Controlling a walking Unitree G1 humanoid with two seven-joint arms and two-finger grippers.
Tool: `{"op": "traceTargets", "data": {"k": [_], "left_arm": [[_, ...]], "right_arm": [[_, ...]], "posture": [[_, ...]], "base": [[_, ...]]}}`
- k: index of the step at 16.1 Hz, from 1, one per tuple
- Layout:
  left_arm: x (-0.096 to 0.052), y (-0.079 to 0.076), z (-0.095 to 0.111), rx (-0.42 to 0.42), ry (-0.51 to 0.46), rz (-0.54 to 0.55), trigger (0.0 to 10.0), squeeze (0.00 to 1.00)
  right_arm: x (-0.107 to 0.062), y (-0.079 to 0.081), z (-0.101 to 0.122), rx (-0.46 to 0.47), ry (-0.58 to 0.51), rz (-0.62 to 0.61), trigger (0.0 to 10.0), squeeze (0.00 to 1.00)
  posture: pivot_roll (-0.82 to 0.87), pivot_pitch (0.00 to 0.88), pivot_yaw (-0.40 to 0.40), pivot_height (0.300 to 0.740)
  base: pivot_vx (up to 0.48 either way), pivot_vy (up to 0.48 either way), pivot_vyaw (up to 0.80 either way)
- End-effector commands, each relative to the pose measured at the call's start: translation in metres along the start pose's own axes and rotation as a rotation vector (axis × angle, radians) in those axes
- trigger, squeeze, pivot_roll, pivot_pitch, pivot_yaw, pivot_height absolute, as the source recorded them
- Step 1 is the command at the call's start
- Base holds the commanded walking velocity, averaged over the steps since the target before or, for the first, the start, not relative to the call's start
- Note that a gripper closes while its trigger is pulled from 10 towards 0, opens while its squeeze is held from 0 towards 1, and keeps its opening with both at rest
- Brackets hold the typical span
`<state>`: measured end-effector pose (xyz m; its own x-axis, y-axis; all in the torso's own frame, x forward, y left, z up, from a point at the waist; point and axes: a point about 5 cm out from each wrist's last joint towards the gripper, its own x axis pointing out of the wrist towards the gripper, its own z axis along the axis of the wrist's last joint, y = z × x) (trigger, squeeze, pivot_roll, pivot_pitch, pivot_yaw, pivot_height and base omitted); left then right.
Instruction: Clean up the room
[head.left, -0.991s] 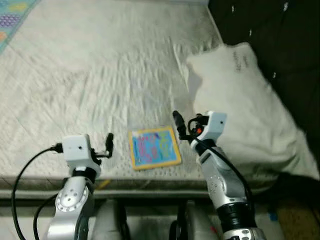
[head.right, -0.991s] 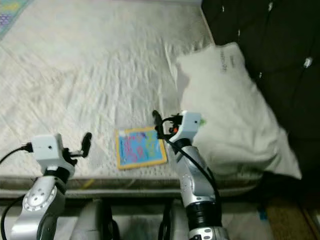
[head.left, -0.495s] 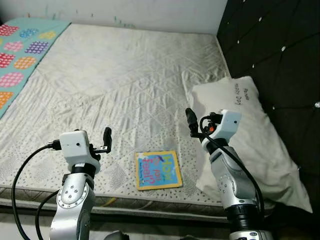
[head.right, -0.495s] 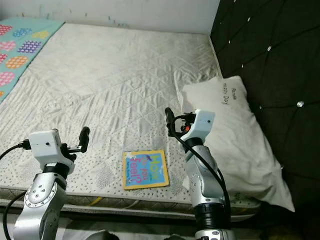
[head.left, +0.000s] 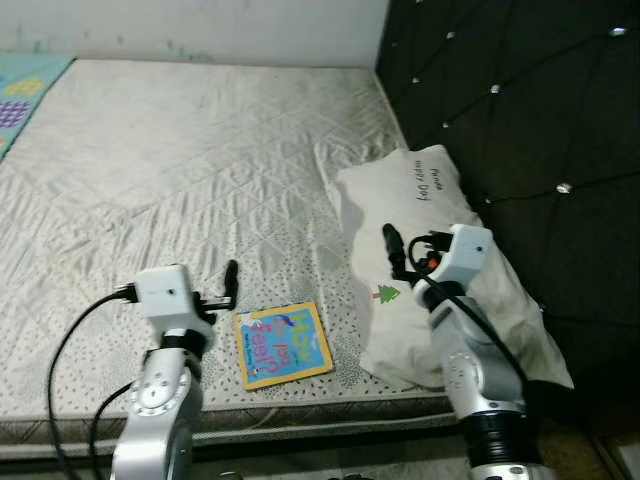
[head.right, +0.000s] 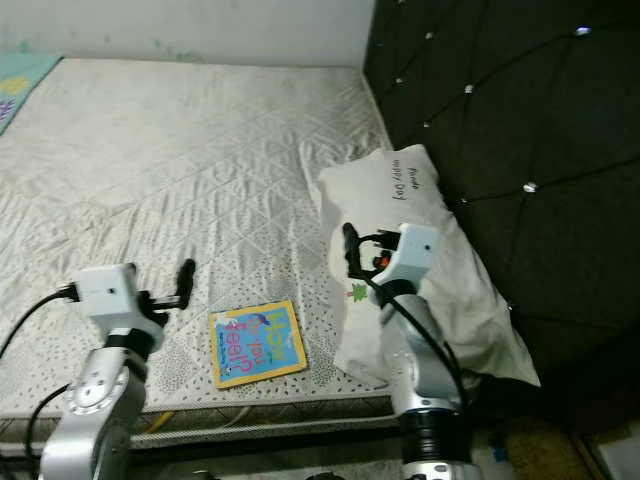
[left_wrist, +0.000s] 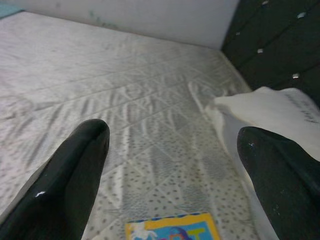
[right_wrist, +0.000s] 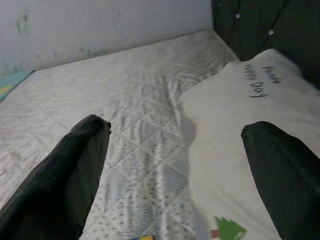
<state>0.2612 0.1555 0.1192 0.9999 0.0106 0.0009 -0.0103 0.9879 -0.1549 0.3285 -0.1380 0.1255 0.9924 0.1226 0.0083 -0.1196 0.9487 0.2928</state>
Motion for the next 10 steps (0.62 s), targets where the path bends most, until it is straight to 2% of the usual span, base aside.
{"op": "traceTargets", "data": {"k": [1, 10], "left_arm": [[-0.0015, 0.0049, -0.0027, 0.005, 0.014, 0.014, 10.0, 0.0], [-0.0023, 0.0061, -0.0044, 0.011, 0.021, 0.019, 10.0, 0.0]], "right_arm": [[-0.0001, 0.003, 0.0006, 0.008, -0.002, 0.003, 10.0, 0.0], [0.0002, 0.0028, -0.0012, -0.002, 0.011, 0.014, 10.0, 0.0]], "posture": [[0.03, 0.09, -0.07, 0.74], [0.03, 0.089, -0.072, 0.74]], "base": [[0.0, 0.341, 0.0], [0.0, 0.375, 0.0]]}}
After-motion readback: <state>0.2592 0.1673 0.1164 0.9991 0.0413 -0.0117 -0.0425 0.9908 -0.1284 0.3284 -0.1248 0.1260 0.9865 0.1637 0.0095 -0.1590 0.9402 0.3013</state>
